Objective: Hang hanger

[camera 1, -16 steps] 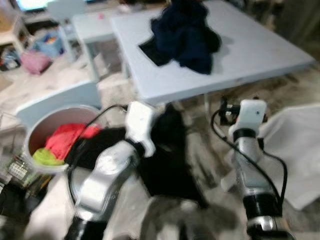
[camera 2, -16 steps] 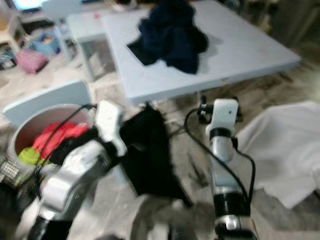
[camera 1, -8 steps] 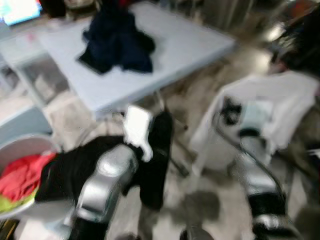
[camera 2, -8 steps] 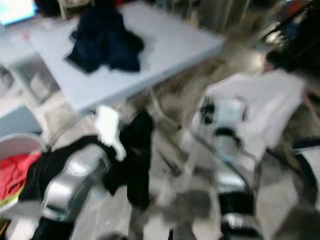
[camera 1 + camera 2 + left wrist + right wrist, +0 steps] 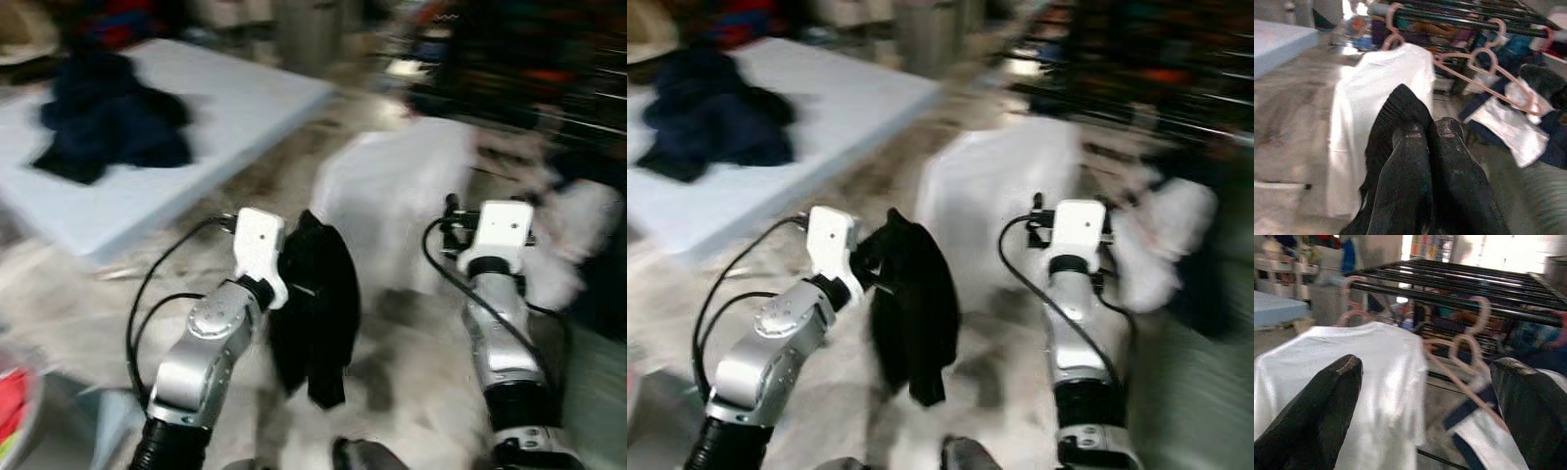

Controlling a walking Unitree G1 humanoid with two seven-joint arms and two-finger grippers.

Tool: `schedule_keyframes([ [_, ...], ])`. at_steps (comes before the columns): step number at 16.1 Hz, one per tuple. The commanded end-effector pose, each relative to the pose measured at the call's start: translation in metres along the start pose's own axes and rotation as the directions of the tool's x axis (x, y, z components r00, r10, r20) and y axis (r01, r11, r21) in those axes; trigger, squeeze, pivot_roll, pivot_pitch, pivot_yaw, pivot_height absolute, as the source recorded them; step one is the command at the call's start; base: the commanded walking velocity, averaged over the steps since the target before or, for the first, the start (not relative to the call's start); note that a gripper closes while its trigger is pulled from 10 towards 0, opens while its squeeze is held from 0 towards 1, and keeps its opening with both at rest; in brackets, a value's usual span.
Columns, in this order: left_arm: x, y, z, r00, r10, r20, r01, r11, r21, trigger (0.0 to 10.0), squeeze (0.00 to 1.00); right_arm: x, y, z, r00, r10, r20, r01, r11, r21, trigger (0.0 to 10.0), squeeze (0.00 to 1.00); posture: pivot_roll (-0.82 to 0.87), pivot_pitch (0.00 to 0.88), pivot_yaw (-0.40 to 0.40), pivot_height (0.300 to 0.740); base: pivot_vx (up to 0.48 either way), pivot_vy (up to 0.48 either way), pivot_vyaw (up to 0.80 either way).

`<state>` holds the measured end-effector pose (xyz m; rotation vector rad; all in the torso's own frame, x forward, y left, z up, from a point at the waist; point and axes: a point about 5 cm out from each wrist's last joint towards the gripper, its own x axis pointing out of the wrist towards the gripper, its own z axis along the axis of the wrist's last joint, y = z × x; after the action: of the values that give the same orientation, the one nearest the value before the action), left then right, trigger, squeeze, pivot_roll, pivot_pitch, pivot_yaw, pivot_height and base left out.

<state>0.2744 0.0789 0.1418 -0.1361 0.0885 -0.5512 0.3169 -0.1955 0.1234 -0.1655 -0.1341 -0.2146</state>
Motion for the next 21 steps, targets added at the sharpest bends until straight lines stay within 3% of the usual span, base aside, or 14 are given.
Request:
schedule_keyframes([
  [1,0.000,0.007,0.006,0.999,0.031,0.028,-0.031,1.000,0.002,10.0,0.00,-0.001,0.005,0.001,1.000,0.025,0.002,-0.025,1.000,0.011,10.0,0.00,0.00,0.024,0.051,0.740,0.000,0.345,-0.53],
  [14,0.000,0.013,0.006,0.997,0.071,0.043,-0.069,0.997,-0.034,10.0,0.00,-0.003,0.009,0.001,0.998,0.070,0.004,-0.070,0.998,0.007,10.0,0.00,-0.01,0.022,0.044,0.740,0.000,0.480,0.00],
  [18,-0.008,0.015,0.001,0.997,0.057,0.049,-0.057,0.998,-0.011,10.0,0.00,-0.004,0.004,0.000,0.998,0.063,-0.007,-0.063,0.998,-0.004,10.0,0.00,-0.01,0.016,0.038,0.740,0.000,0.000,0.00],
  [21,-0.016,0.023,-0.003,0.997,0.067,0.047,-0.068,0.998,0.014,10.0,0.00,-0.006,0.000,-0.003,0.998,0.058,-0.018,-0.058,0.998,-0.012,10.0,0.00,-0.01,0.012,0.032,0.740,0.204,0.107,-0.80],
])
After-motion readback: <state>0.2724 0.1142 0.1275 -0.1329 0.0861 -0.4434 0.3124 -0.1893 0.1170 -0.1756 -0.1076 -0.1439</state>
